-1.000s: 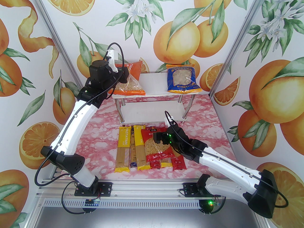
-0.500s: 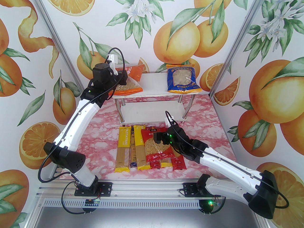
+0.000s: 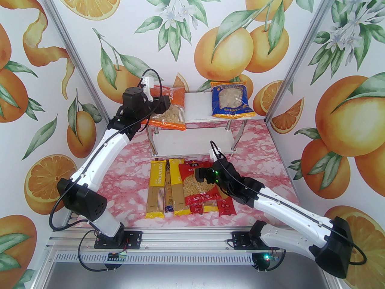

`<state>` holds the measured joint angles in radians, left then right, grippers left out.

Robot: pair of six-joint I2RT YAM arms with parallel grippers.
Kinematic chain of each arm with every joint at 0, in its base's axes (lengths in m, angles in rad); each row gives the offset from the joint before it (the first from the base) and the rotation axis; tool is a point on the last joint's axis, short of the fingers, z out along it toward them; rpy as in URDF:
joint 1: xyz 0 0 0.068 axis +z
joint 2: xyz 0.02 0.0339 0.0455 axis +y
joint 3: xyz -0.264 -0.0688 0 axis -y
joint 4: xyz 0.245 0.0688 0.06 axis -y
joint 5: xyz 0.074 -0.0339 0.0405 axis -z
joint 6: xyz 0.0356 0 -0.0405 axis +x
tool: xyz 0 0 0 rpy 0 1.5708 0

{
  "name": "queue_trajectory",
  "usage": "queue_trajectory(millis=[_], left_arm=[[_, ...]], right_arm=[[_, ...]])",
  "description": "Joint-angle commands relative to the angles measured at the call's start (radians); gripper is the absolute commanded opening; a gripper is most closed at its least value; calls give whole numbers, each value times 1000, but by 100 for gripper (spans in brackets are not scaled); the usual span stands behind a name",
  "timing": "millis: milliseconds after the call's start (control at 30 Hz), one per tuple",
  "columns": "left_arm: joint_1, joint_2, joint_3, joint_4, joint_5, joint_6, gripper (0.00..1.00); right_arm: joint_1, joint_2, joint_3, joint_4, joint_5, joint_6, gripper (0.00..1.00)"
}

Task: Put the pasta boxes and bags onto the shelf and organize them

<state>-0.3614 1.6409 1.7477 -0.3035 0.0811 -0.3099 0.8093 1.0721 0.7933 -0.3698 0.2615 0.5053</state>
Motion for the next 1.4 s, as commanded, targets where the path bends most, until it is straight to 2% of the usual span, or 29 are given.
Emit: queue_trajectory(millis=[0,167,267,567,1367], left_arm=[[-18,-27,-60,-53,-43,9,64],[-24,-52,-109,-71,-145,34,64],[-21,-71,-161,-26,-214,23,65],[-21,-22,-145,45,-214,-42,63],[-22,104,4,40,-313,-70,62]], right_arm=[[-8,-20,-16,-9,9,15,100],[-9,-24,-16,-12,2,18,100],[-8,-32,-16,-17,2,21,100],[-8,-52,-25,-22,8,30,100],[-10,-84,-34,-47,33,17,100]])
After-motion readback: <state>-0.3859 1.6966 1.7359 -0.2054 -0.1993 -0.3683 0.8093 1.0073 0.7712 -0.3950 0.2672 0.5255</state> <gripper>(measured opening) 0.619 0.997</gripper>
